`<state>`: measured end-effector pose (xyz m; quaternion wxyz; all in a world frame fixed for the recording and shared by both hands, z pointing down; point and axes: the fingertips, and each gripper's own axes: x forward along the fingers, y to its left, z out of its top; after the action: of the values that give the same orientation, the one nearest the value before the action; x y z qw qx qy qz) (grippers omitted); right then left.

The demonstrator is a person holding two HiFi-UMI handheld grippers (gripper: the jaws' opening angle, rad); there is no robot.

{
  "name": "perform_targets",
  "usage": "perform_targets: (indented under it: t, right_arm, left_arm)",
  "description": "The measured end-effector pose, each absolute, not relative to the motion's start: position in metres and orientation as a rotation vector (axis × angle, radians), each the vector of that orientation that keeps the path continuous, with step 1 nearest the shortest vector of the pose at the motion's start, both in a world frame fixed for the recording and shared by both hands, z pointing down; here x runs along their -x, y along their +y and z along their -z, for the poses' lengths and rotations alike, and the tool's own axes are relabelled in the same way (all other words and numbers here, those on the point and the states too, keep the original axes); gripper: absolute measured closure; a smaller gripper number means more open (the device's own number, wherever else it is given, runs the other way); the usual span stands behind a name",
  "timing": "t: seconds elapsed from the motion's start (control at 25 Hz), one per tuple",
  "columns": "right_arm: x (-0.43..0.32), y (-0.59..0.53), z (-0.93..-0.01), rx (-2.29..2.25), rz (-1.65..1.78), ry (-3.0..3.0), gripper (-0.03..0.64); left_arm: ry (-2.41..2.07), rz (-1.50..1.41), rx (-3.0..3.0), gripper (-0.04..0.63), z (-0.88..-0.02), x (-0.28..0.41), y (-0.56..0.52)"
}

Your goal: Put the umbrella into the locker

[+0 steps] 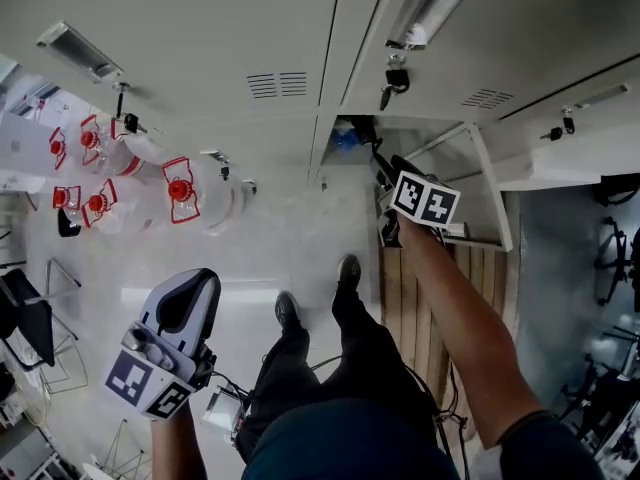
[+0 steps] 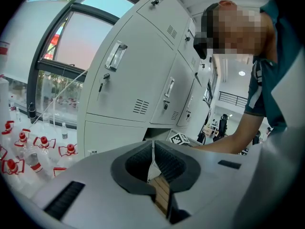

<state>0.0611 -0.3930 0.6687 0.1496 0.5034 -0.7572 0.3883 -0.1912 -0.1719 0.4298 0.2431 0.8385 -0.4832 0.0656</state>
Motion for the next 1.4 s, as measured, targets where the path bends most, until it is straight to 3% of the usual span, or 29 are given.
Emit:
perform_targets:
  t: [0.4,0.76,1.4]
  right_arm:
    - [-0.084,-0.324,-0.603,-1.44,-1.166,-2.23,0.414]
    - [-0.096,-0.277,-0.517,-1.434,-1.164,-2.352,0.483]
    - [-0.097,-0.214,-0.333,-1.303,-0.867,-2.71,0.522]
  left_arm:
    - [-1.328,-0.139,-2.348,0.561,-0.389,0.184,-0.159]
    - [-1.337,-0.1,-2.404,0.561,-0.345,0.183,-0.145]
    - [-1.391,-0.051,-2.472,0.561,-0.289,0.19,-0.107]
